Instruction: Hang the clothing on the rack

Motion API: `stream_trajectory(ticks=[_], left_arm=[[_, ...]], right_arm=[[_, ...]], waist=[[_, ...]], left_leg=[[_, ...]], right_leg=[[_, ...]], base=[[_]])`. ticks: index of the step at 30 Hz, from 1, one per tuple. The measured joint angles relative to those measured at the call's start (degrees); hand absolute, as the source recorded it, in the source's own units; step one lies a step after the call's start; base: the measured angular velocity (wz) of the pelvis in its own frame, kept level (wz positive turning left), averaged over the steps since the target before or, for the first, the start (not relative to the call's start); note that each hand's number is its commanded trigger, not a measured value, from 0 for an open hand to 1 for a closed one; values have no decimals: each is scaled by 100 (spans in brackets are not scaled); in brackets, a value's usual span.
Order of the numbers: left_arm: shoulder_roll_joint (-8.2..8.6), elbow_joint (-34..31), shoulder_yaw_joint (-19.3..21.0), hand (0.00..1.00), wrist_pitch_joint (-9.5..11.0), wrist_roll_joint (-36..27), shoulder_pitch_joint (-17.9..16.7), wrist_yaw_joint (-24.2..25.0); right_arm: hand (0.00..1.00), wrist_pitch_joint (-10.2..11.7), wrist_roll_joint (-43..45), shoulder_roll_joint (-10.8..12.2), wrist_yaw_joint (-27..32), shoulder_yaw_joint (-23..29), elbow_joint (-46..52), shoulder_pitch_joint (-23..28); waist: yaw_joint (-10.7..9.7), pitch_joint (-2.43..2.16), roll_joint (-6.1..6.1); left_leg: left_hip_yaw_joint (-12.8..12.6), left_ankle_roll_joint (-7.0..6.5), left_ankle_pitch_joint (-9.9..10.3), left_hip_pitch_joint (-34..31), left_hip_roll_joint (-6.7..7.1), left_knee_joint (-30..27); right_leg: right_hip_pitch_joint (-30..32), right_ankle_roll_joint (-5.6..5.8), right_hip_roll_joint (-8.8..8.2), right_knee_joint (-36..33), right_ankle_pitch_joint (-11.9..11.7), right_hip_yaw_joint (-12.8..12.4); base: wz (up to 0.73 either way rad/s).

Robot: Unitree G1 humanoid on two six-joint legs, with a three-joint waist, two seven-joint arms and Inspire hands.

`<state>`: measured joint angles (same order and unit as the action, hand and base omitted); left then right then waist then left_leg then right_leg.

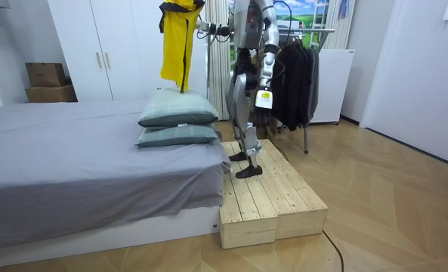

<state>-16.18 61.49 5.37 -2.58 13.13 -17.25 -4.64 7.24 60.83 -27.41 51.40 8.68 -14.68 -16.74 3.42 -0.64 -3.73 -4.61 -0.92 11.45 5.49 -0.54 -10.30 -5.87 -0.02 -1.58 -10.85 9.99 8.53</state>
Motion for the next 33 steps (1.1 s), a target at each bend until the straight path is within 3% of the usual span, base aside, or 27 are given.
stream_trajectory(ticks=[9,15,26,33], left_arm=[[82,464,3,0,-117,25,33,536],[161,546,-4,0,-176,37,188,520],[258,574,1,0,-329,28,331,497],[324,567,-4,0,-340,45,431,498]], right_arm=[[100,-49,10,-11,44,58,324,-2],[100,-66,16,-15,268,263,489,-4],[100,-126,156,-10,289,265,908,30],[100,-185,160,-4,284,314,911,483]], waist=[[10,-11,-25],[-35,-15,-131],[-154,2,-131],[-134,8,-137]], left_leg=[[22,8,-7,-7,1,48],[21,7,-7,-60,6,54],[17,7,-7,-80,9,58],[-38,7,-7,-76,4,68]], right_leg=[[4,1,0,10,1,72],[-2,3,-5,14,2,132],[28,3,-8,18,2,131],[94,3,-7,10,2,84]], base=[[0],[0],[0],[-3]])
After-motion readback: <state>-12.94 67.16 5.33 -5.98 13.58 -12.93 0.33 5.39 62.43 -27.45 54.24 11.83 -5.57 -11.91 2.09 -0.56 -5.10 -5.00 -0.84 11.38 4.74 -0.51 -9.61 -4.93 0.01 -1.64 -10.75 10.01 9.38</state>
